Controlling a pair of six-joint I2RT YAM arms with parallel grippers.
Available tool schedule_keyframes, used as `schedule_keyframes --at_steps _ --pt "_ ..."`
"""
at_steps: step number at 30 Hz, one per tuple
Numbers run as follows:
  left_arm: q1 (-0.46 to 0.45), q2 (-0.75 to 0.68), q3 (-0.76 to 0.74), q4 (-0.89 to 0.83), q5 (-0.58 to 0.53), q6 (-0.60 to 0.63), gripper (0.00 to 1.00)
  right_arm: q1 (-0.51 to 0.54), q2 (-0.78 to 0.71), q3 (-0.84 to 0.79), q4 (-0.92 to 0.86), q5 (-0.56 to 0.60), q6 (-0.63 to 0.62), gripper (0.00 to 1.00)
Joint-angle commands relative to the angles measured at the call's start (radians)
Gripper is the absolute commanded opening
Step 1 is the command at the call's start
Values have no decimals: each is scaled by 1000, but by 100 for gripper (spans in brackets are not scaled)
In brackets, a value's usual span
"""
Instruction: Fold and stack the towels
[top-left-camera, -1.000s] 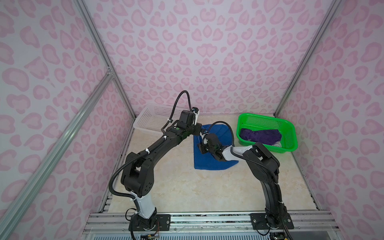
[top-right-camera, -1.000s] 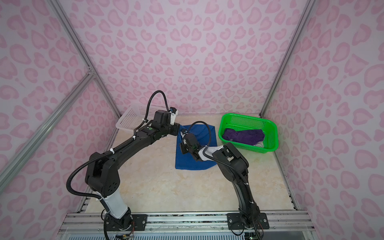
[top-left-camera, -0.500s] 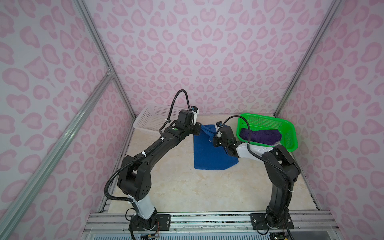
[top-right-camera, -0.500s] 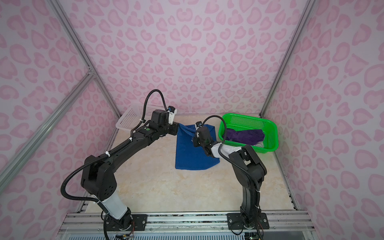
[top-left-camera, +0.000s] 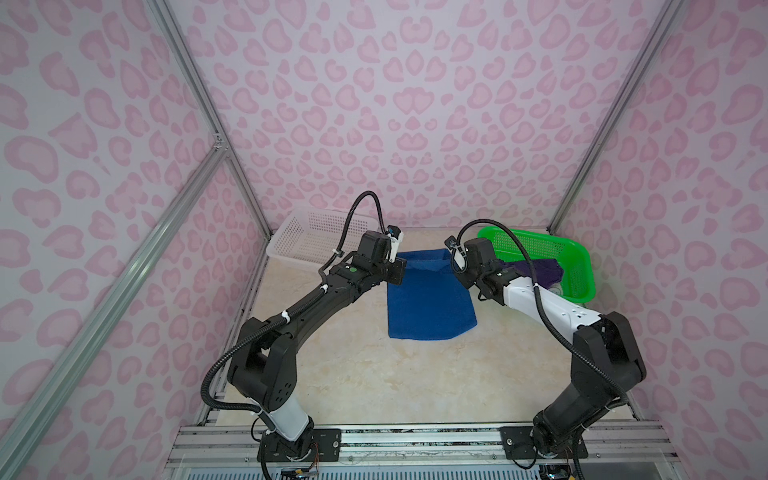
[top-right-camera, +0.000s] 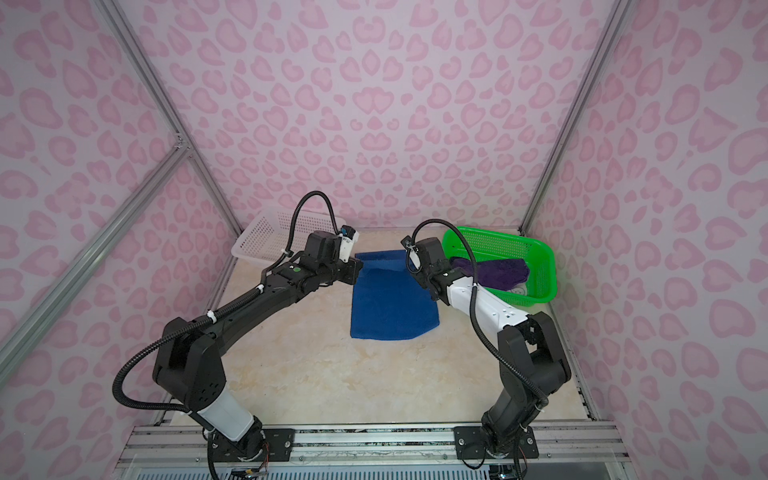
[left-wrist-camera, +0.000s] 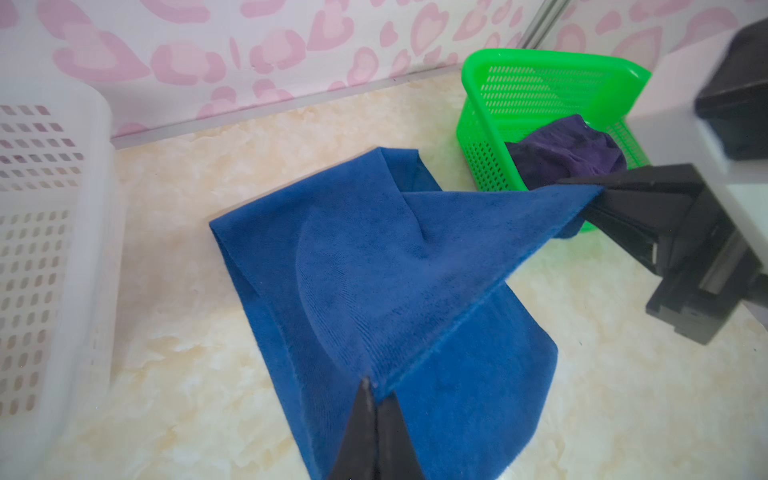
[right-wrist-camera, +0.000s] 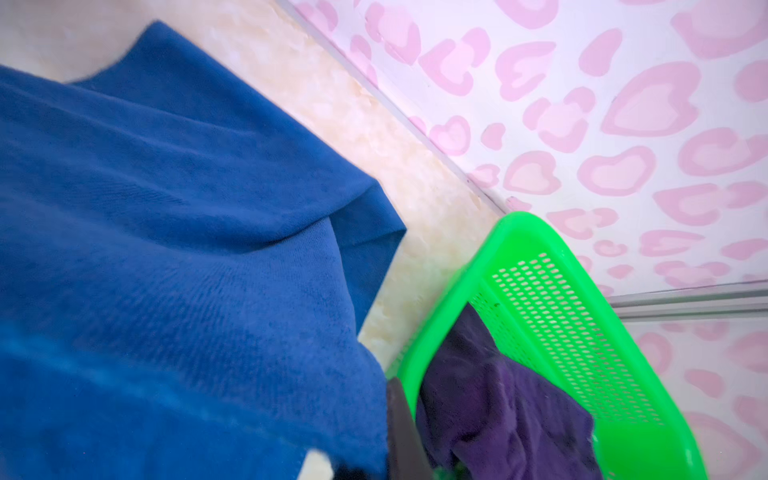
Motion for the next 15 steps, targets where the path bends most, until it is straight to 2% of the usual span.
schedule_keyframes --at_steps 1,7,15 --pt "-10 -33 -33 -27 -26 2 2 11 -43 -64 -90 32 -145 0" --pt "-48 -26 -106 -78 -52 1 2 46 -88 -156 -209 2 -177 0" --pt "-107 20 -194 -81 -68 -16 2 107 -14 -190 -327 -28 -139 0"
